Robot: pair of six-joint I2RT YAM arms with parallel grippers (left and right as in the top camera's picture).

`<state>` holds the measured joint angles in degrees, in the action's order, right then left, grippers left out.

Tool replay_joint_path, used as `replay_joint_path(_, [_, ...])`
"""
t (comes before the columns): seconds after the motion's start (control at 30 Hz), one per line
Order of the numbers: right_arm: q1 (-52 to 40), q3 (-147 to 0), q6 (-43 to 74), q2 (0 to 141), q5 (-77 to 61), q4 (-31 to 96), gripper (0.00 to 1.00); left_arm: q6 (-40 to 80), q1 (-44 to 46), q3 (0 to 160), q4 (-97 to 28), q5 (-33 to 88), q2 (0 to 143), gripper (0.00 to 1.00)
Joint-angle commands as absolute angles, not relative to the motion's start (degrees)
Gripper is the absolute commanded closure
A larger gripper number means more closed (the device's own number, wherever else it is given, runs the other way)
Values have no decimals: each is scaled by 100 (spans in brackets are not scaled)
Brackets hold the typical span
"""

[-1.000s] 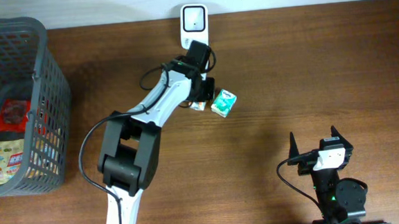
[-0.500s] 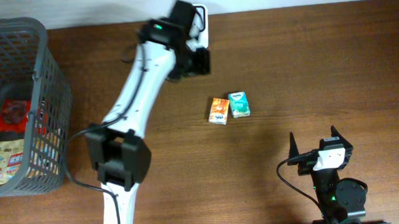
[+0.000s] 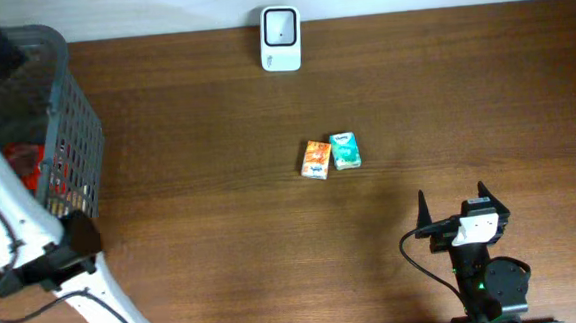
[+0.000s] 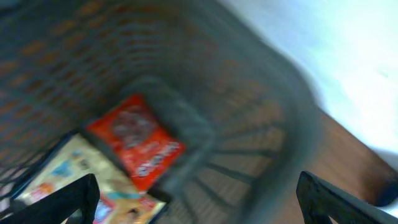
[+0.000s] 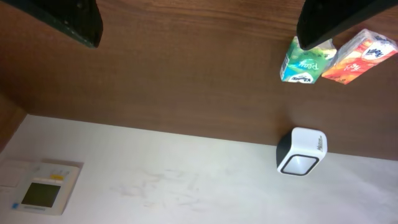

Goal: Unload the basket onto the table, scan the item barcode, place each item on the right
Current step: 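Grasp the red snack bag in the basket and place it left of the packs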

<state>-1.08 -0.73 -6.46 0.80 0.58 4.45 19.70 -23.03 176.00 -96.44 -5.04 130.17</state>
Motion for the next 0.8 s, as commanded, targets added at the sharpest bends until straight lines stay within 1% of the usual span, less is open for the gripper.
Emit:
replay_joint_path(0.0, [-73, -32, -663, 47, 67, 471, 1, 2585, -3046, 16674, -9647, -582, 12947, 1])
replay_joint_path(0.1, [-73, -32, -663, 47, 67, 471, 2, 2633, -3256, 15458, -9341, -582, 12956, 1])
replay_joint_path(0.27, [-73, -32, -666, 47, 67, 471, 1, 2633, -3225, 13225, -7911, -338, 12956, 1])
replay_joint_path(0.33, [-73, -32, -663, 47, 67, 471, 2, 2628, -3225, 12348, -7168, -19, 12956, 0])
replay_joint_path(0.4, [-73, -32, -663, 47, 67, 471, 1, 2626, -3227, 11743, -6530, 270, 12956, 1])
replay_joint_path(0.5, [-73, -32, -663, 47, 67, 471, 1, 2628, -3227, 10980, -5581, 279, 12958, 2])
replay_joint_path(0.57, [-73, -32, -666, 47, 67, 471, 1, 2628, -3227, 10639, -5253, 276, 12964, 6])
replay_joint_path(0.6, [-73, -32, -663, 47, 67, 471, 1, 2628, -3227, 10565, -5183, 272, 12964, 15])
replay_joint_path(0.63, [-73, -32, -663, 47, 67, 471, 1, 2624, -3234, 10506, -5144, 239, 12971, 30])
replay_joint_path(0.67, [-73, -32, -663, 47, 67, 471, 1, 2593, -3232, 10488, -5146, 161, 12973, 53])
replay_joint_path(0.7, [-73, -32, -666, 47, 67, 471, 1, 2502, -3232, 10488, -5146, 152, 12975, 67])
replay_joint_path(0.73, [-73, -32, -663, 47, 67, 471, 2, 2381, -3232, 10488, -5148, 152, 12975, 86])
replay_joint_path(0.77, [-73, -32, -663, 47, 67, 471, 2, 2346, -3232, 10488, -5170, 152, 12975, 97])
